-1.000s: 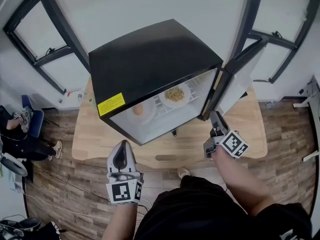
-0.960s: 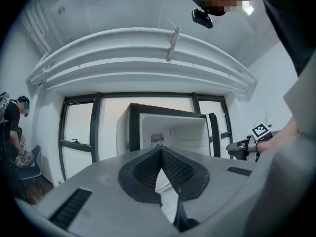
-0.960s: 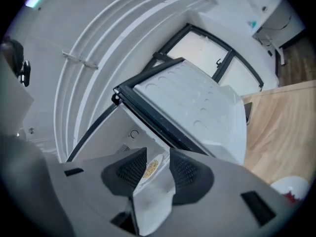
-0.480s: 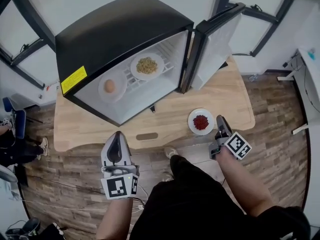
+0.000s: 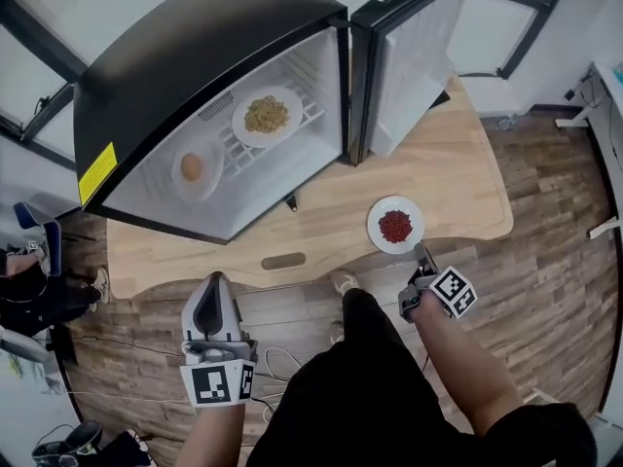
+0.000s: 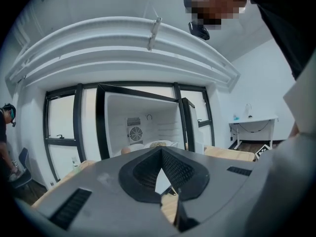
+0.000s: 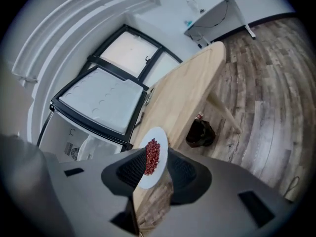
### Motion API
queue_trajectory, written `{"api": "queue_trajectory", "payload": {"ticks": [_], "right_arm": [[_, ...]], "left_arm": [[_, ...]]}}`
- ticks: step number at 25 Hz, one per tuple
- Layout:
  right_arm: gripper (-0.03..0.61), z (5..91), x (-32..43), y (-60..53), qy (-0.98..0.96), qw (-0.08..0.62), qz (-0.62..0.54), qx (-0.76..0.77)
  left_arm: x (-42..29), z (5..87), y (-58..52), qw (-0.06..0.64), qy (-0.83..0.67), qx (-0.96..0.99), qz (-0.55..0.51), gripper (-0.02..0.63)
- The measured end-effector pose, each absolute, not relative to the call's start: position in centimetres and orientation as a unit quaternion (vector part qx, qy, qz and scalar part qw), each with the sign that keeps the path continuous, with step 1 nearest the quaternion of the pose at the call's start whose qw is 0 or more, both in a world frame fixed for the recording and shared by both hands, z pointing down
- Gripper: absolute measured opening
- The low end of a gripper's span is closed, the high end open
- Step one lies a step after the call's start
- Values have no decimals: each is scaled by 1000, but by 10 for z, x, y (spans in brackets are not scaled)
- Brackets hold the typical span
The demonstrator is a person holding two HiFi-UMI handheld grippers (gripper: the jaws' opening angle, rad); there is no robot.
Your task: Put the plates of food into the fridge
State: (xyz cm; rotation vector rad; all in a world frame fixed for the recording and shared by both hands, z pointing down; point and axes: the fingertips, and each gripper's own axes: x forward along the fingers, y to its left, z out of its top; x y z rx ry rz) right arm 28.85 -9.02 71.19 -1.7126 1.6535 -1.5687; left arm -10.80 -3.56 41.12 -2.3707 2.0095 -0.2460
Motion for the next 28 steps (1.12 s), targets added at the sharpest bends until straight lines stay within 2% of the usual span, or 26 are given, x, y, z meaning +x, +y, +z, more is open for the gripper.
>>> {"api": "queue_trajectory", "payload": {"ticks": [9,13,28], "right_arm": [[129,753,283,-103,530,204,-584,-581],[54,745,278,-107,545,204,-580,-570],[32,677,249,-83,605,203,-567,-520]], "left_arm": [[-111,422,-33,18,640,-759,-121,5],[-116,421,-29,20,643,-756,-121,5],[-138,405,-5,16,674,-736,-61,5]]}}
